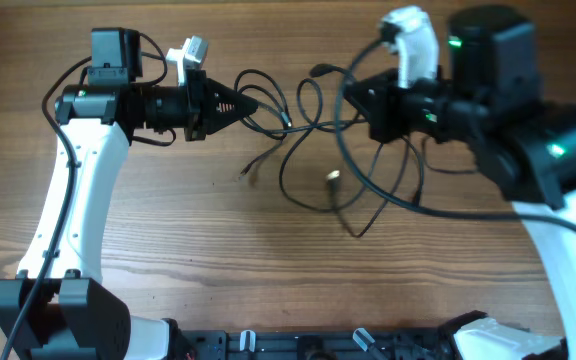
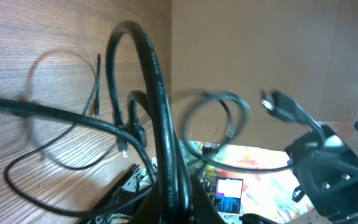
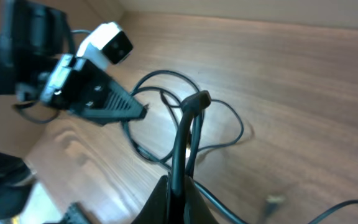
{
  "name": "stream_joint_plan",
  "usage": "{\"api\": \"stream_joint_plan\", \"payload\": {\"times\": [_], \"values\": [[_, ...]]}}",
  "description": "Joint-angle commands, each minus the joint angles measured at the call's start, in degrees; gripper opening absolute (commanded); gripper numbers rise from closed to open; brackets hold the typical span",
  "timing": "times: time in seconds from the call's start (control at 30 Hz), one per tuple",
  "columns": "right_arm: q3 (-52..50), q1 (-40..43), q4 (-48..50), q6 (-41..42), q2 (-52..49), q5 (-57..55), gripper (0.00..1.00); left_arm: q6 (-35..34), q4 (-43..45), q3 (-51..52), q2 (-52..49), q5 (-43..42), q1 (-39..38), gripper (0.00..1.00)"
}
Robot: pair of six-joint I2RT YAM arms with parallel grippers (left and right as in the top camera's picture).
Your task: Untangle cables
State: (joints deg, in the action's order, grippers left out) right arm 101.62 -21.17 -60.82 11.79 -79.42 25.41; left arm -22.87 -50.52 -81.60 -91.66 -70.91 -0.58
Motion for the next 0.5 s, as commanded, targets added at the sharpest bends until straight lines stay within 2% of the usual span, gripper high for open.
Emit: {"api": "stream_joint_plan", "payload": {"times": [0.0,0.07,0.23,0.3,0.47], "values": [[0.42,2.97,-2.99,1.14,0.26,7.48,0.04,0.11,0.15,-0.48,0.46,1.22,0.5,0.04],[0.35,3.19,-8.17,1.95,-0.61,3.04,0.04,0.09,0.17,-0.48,0.46,1.42,0.5,0.04],[-1.62,3.19,-21.86,13.07,-5.84,-26.38,0.05,0.07,3.65,-0.48,0.46,0.79,0.55,0.04],[-2.82,3.19,-23.06,15.63,-8.15,-33.11,0.04,0.09,5.2,-0.48,0.46,0.46,0.87,0.04],[-3.87,3.61,-19.28,15.17,-14.01,-34.71,0.04,0.15,8.0,-0.48,0.48,-1.62,3.13,0.04]]}}
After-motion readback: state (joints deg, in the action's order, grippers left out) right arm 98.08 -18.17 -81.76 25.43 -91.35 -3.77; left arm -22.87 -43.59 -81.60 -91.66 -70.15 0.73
